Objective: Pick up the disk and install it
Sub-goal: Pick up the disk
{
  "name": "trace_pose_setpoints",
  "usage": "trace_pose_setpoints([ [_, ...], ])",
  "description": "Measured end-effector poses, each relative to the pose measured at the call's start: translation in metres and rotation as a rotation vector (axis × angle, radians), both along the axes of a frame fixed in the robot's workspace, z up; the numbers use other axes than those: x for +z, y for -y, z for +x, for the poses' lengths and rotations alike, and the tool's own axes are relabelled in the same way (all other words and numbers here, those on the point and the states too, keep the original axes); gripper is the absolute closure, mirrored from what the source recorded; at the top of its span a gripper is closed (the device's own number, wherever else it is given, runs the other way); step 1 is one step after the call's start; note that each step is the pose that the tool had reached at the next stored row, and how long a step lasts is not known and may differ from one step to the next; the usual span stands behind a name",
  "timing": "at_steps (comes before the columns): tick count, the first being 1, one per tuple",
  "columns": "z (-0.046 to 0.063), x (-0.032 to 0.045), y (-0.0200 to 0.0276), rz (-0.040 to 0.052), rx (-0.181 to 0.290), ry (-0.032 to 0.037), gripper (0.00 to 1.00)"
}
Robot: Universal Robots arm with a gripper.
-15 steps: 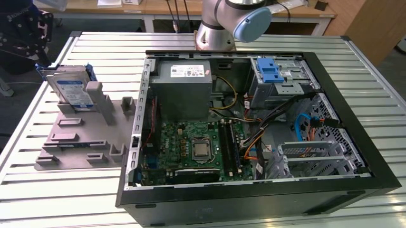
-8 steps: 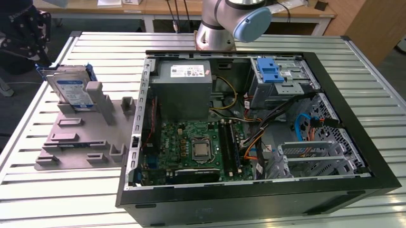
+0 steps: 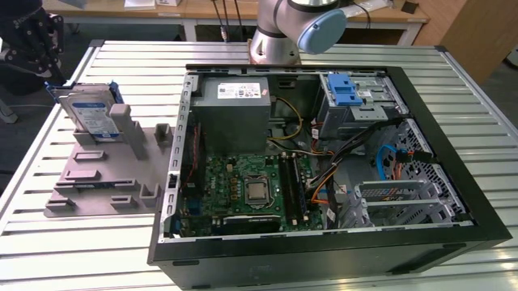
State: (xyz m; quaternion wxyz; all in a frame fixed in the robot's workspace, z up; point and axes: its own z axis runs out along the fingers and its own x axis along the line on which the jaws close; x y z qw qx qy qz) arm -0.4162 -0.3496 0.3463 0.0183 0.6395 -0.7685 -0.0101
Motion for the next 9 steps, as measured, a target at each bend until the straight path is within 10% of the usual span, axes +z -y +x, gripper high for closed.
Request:
trace_pose_setpoints([
  [9,0.0000,-0.0009,0.0000,0.0001,0.011,0.0000,0.85],
])
